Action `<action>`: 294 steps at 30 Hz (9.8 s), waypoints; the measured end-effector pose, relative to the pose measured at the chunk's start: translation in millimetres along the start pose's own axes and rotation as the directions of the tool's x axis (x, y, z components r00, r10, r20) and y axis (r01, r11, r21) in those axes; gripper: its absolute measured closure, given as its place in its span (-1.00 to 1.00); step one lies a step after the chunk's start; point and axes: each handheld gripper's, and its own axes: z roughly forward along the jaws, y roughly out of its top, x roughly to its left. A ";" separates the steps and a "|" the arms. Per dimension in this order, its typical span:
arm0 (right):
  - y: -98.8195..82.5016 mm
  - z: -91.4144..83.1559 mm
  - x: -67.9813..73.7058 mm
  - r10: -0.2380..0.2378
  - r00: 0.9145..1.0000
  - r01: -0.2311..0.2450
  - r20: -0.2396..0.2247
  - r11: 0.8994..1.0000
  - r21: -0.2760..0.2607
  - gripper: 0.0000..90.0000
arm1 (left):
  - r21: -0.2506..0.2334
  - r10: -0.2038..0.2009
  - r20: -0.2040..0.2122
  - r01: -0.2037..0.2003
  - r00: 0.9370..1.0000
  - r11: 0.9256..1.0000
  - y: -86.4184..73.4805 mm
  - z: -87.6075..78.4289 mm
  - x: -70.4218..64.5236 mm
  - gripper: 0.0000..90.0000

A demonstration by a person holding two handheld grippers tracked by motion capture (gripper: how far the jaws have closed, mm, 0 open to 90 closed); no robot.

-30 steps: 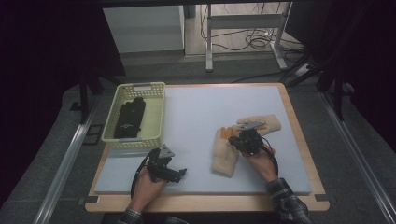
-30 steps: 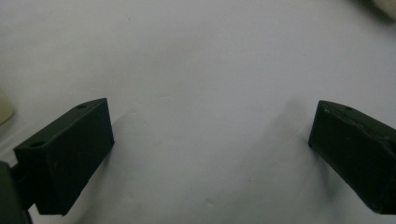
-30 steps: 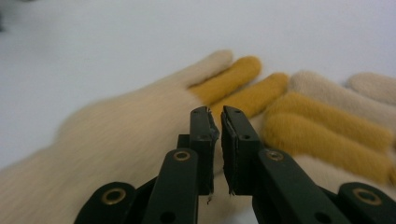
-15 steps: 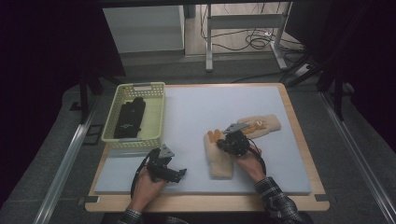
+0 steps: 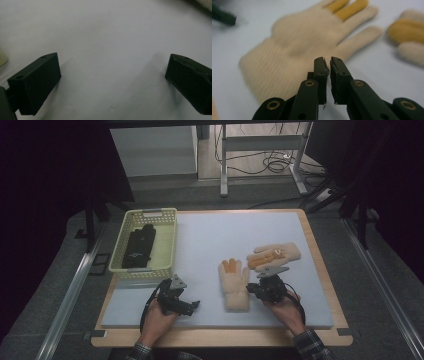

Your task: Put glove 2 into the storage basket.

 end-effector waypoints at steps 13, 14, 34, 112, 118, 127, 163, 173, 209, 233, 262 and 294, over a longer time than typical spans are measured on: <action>-5.3 11.2 19.4 -0.032 0.999 0.032 -0.028 0.999 0.003 0.77 | -0.001 -0.001 -0.001 0.001 1.000 1.000 -0.1 0.0 -0.1 -1.00; -5.7 10.6 18.4 -0.033 0.999 0.033 -0.028 0.999 0.001 0.74 | 0.000 -0.001 -0.001 0.001 1.000 1.000 -0.1 0.0 -0.1 -1.00; -2.2 -38.7 -94.1 0.100 0.972 -0.086 0.212 0.993 -0.076 0.31 | 0.000 -0.001 0.000 0.001 1.000 1.000 0.0 0.0 0.0 -1.00; -45.3 -58.5 -87.6 0.140 0.978 -0.148 0.156 0.988 0.037 0.89 | 0.000 -0.001 -0.001 0.001 1.000 1.000 0.0 0.1 -0.2 -1.00; -45.1 -48.7 -57.9 0.094 0.992 -0.098 0.083 0.994 0.040 0.86 | 0.000 -0.001 -0.001 0.001 1.000 1.000 0.0 0.1 -0.2 -1.00; -25.1 -52.8 -54.4 0.064 0.993 -0.065 0.101 0.998 0.009 0.60 | 0.000 -0.001 -0.001 0.001 1.000 1.000 0.0 0.1 -0.2 -1.00; 12.1 -34.7 -40.5 0.046 0.994 -0.040 0.095 0.997 -0.064 0.40 | 0.000 -0.001 -0.001 0.001 1.000 1.000 -0.1 0.1 -0.2 -1.00; 42.7 -43.1 -12.3 0.020 1.000 -0.019 0.019 0.997 -0.081 0.40 | -0.001 0.002 -0.002 -0.002 1.000 1.000 0.0 0.1 0.0 -1.00; 34.4 -7.5 0.9 -0.023 1.000 0.023 -0.011 0.999 -0.031 0.39 | 0.000 0.000 -0.001 0.000 1.000 1.000 -0.1 0.0 -0.2 -1.00; -24.2 -6.2 23.0 -0.057 0.991 0.057 -0.118 0.998 0.001 0.96 | -0.001 0.001 -0.003 -0.001 1.000 1.000 -0.1 0.1 -0.4 -1.00; 36.3 68.9 71.5 -0.146 0.976 0.143 -0.163 0.989 -0.032 0.96 | 0.043 0.005 0.004 -0.005 1.000 0.999 -9.3 -16.8 13.5 -1.00; -44.7 -31.0 -48.4 0.092 0.972 -0.084 0.217 0.995 -0.046 -0.38 | 0.023 0.071 0.055 -0.072 0.996 0.997 11.8 -3.5 -4.7 -1.00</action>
